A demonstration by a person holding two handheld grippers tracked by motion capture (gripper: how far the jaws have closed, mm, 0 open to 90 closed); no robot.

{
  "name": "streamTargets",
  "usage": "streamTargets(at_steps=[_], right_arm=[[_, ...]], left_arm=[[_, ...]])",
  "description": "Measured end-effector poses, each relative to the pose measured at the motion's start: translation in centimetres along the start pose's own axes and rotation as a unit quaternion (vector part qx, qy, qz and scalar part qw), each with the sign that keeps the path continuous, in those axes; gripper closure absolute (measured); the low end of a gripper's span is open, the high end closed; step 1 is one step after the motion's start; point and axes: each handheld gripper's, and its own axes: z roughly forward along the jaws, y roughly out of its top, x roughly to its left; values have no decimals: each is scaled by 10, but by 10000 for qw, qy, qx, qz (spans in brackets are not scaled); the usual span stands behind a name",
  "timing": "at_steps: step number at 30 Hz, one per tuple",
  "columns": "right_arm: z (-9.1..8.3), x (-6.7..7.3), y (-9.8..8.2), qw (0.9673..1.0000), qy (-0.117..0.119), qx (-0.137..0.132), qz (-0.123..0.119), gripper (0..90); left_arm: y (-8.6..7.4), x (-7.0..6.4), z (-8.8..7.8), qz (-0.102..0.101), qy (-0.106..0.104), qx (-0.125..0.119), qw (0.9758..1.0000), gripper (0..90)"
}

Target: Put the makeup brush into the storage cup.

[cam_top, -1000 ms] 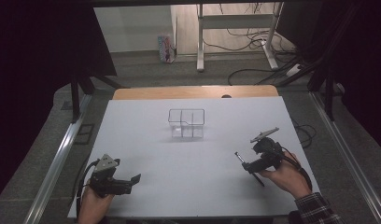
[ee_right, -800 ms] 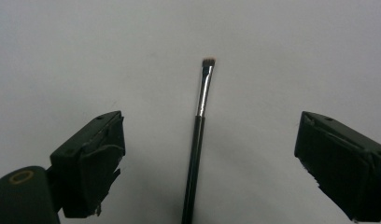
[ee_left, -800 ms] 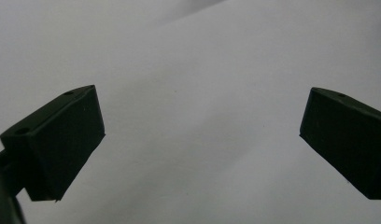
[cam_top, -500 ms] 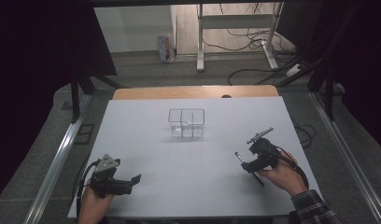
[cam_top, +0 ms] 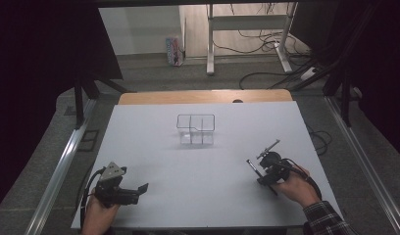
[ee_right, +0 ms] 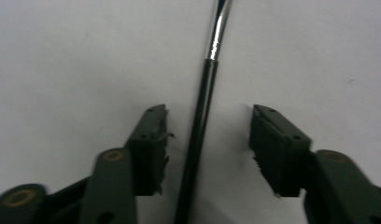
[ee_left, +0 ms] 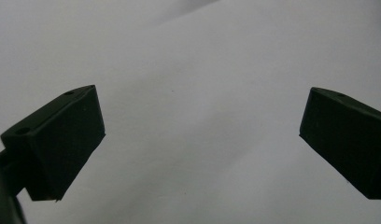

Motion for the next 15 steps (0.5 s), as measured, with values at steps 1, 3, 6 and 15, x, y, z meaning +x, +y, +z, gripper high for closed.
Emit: streamTargets(at_steps=[1, 3, 6, 15], right_arm=[[-1, 0, 0, 10000, 2, 54, -28, 584], [-2, 1, 1, 9999, 22, 136, -12, 694], [-2, -1, 1, 9997, 138, 217, 43, 826], [-3, -4, -1, 9994, 242, 148, 215, 833]], left_arm=[[0, 0, 0, 2, 1, -1, 10000, 5], [0, 0, 0, 0, -1, -1, 10000, 5], [0, 0, 0, 2, -4, -21, 10000, 6], [-1, 0, -2, 98, -124, -220, 9996, 23]])
